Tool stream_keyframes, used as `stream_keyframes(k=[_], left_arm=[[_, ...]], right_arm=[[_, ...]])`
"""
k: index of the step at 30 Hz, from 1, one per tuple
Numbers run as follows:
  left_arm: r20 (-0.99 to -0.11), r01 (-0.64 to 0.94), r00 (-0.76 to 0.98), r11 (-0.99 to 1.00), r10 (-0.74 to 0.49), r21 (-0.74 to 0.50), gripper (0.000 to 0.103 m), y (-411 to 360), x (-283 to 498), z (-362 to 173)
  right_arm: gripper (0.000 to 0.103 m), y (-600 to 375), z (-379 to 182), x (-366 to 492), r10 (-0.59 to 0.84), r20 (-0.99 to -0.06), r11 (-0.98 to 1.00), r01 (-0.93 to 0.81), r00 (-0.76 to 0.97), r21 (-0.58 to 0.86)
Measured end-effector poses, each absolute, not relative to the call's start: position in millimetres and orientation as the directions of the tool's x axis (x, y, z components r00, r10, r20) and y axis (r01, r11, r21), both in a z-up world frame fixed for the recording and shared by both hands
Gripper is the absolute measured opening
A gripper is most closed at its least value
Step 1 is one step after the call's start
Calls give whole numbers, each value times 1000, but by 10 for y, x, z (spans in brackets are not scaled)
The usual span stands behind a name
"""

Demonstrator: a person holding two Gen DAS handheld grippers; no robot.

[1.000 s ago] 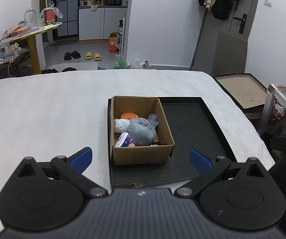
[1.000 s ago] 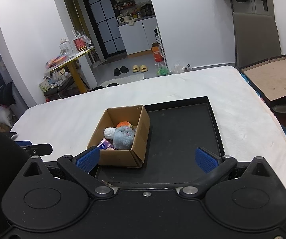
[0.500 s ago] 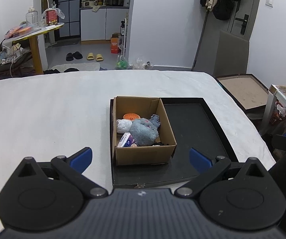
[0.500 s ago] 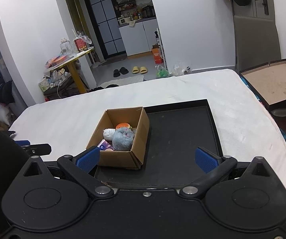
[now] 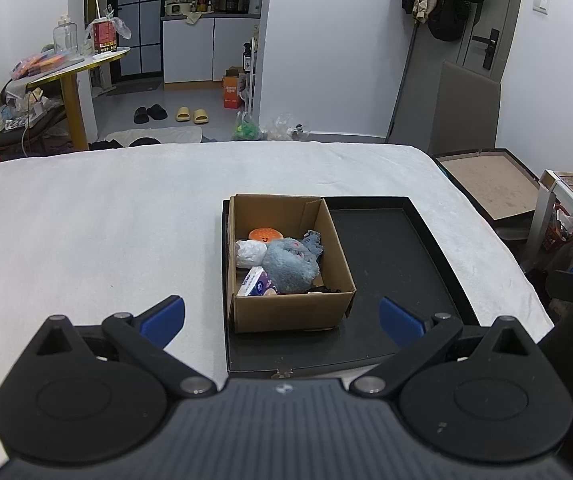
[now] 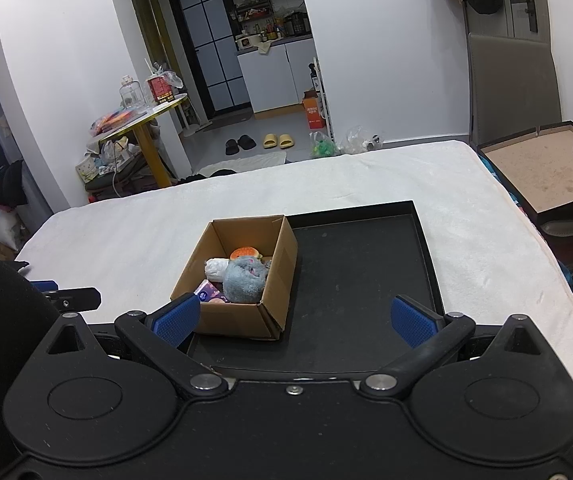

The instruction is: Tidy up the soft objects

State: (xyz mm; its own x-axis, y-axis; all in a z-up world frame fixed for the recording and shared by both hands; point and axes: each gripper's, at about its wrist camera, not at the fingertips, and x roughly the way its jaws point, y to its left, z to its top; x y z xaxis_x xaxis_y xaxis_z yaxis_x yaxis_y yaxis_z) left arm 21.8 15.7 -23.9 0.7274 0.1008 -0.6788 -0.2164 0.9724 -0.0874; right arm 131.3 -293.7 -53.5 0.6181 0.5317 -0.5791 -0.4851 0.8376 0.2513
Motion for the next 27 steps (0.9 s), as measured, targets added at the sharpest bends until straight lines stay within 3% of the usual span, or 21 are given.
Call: stream_keyframes(k=[27], left_arm=[[-680,-219,726,972,103,-87,103,154,213,-226]], right_arm=[[103,-2932,-533,1305,530,-579,839,-484,620,250]])
